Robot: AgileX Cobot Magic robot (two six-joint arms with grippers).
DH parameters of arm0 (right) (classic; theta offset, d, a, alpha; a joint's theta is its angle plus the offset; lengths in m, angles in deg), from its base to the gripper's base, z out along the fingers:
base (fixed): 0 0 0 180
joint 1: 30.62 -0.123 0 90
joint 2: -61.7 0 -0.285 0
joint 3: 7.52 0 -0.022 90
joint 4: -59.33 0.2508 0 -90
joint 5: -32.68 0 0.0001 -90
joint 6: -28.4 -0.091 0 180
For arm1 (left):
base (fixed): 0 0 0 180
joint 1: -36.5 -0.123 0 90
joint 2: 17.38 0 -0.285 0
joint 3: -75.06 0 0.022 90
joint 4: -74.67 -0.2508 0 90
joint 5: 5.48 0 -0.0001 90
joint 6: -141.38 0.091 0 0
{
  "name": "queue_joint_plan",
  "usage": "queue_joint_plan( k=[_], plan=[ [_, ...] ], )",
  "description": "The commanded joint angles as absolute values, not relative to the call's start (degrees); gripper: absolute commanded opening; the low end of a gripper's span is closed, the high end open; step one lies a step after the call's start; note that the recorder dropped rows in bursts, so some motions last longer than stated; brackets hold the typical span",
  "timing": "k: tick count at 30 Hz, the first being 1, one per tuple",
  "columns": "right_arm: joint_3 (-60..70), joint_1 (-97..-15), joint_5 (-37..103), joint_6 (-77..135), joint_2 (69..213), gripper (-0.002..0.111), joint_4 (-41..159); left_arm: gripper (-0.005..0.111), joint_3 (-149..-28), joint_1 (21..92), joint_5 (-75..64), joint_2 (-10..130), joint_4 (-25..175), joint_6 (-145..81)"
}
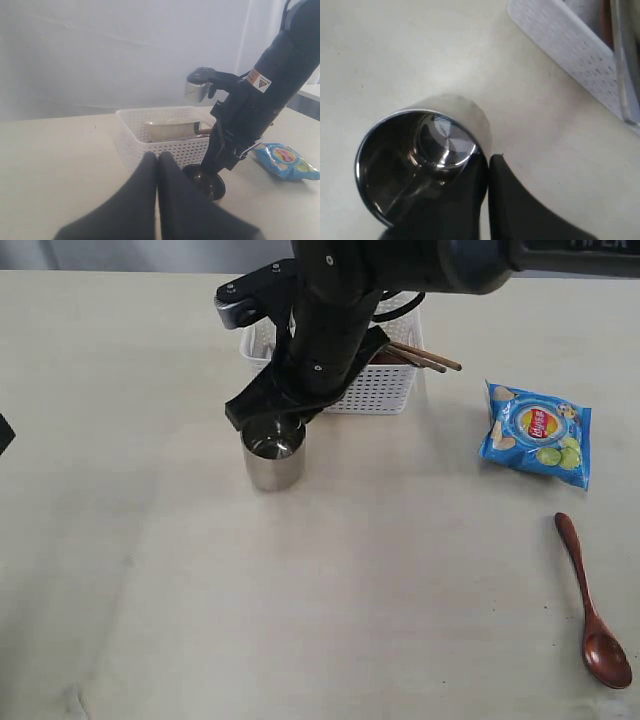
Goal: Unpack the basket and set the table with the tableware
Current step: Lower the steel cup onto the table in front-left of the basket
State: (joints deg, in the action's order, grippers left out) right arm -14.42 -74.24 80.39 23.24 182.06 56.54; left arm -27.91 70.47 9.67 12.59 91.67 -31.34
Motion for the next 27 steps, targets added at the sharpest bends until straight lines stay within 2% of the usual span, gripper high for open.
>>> queue_joint_plan(
  k=[1, 27],
  plan=[
    [-14.84, -74.07, 79.69, 23.52, 182.12, -0.001, 56.72, 0.000, -27.72, 70.36, 9.59, 12.36, 91.42, -31.38],
    [-14.84, -74.07, 78.46, 21.80, 182.68, 0.000, 56.72, 0.000, -27.72, 70.36, 9.59, 12.36, 92.07, -31.38]
  ],
)
